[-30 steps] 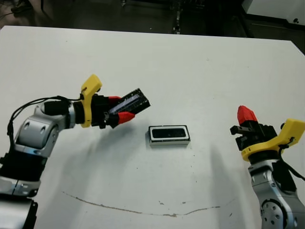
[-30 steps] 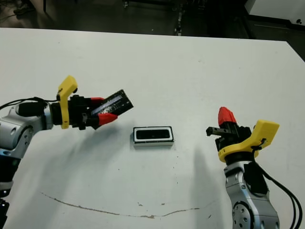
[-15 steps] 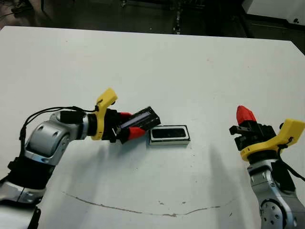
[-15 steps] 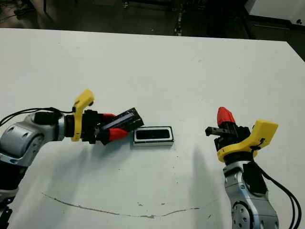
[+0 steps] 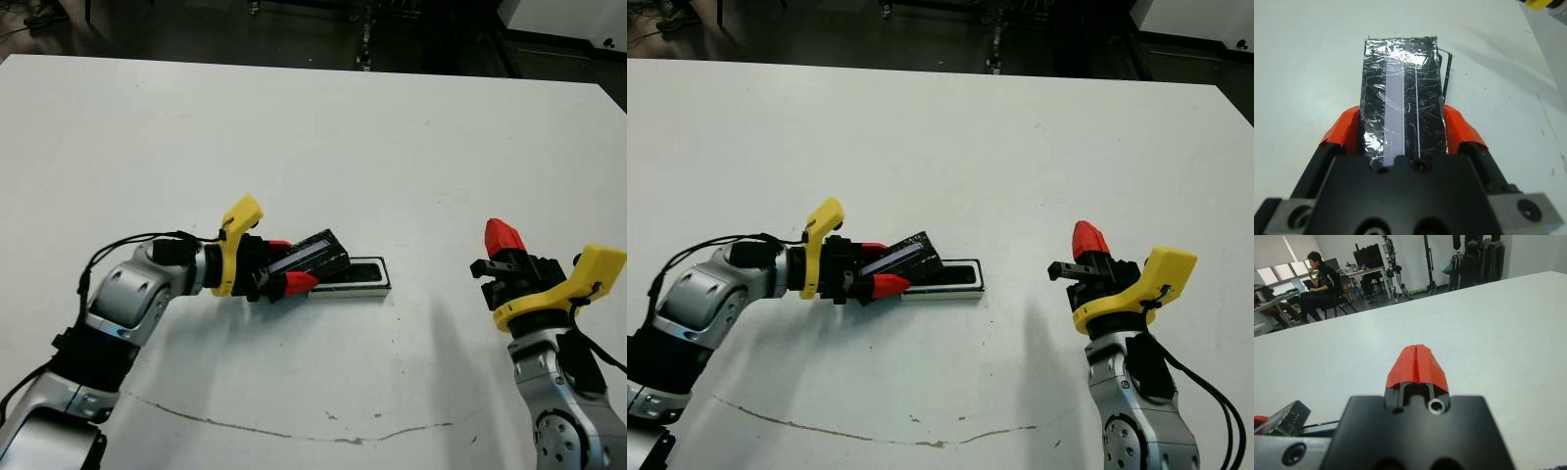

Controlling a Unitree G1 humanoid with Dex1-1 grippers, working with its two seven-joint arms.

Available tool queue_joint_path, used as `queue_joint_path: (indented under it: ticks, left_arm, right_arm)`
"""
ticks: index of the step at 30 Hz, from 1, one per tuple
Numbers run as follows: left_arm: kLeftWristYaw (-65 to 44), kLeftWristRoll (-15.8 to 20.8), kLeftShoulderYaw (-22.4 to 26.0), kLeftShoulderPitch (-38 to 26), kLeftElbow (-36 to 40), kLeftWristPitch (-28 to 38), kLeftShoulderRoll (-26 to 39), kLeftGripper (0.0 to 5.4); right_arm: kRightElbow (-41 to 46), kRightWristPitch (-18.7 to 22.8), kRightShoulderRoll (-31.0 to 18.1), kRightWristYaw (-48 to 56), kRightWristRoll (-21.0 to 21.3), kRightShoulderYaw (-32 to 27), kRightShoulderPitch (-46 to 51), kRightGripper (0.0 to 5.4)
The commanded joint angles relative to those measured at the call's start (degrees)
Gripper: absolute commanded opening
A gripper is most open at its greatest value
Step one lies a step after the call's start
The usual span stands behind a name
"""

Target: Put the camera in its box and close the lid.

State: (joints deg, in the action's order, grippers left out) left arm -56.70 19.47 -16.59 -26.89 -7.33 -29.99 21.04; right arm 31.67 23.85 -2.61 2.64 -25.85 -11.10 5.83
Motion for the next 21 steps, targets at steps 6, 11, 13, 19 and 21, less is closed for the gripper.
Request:
queue_joint_path:
  ticks: [6, 11, 13, 19, 21]
  left_arm:
    - [-4.71, -1.42, -2.57, -0.45, -4.21, 0.80, -0.02, 3.17]
    - [-6.71, -1.48, -2.92, -1.05, -4.84, 0.77, 0.59, 3.17]
    - [-7.35, -1.34, -2.91, -1.29, -5.26, 0.80, 0.56, 3.17]
    - [-8.82, -2.23, -3.75, -2.52, -8.29, 2.99, -0.49, 3.17]
    - [-9.07, -2.75, -4.21, -2.96, -9.46, 3.93, -1.10, 3.17]
  right_arm:
    - [-0.43, -0.65, -0.65, 0.50, -0.01, -0.52, 0.80, 0.00]
    - [-0.74, -0.75, -0.66, 0.59, -0.03, -0.41, 0.72, 0.00]
    - [-0.81, -0.85, -0.71, 0.59, 0.20, -0.34, 0.73, 0.00]
    - [-0.66, -0.76, -0.72, 0.58, 0.13, -0.37, 0.85, 0.00]
    - [-0.85, -1.13, -0.79, 0.83, 0.25, -0.36, 0.87, 0.00]
